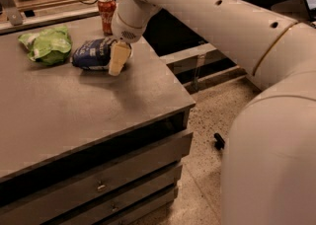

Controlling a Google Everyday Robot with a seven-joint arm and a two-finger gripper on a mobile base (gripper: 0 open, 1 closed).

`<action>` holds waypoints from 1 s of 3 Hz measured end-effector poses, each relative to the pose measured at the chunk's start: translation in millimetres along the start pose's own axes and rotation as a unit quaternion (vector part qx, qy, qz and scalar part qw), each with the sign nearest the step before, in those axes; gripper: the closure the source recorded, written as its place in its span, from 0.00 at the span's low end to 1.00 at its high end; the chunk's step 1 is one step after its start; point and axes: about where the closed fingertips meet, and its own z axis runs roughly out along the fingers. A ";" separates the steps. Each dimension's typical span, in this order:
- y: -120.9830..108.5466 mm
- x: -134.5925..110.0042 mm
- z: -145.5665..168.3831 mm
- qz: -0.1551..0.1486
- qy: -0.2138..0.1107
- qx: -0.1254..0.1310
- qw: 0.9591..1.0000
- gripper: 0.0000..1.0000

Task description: Move blue chip bag near green rice chip bag

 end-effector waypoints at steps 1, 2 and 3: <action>0.5 1.6 -1.7 -0.002 -0.007 -0.003 1.000 0.00; 4.2 14.3 -35.0 0.007 -0.053 0.015 0.998 0.00; 10.2 54.1 -92.2 0.030 -0.109 0.061 0.992 0.00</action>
Offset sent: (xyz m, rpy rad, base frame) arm -0.0175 -0.0948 0.0531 0.2434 -0.0491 -0.0494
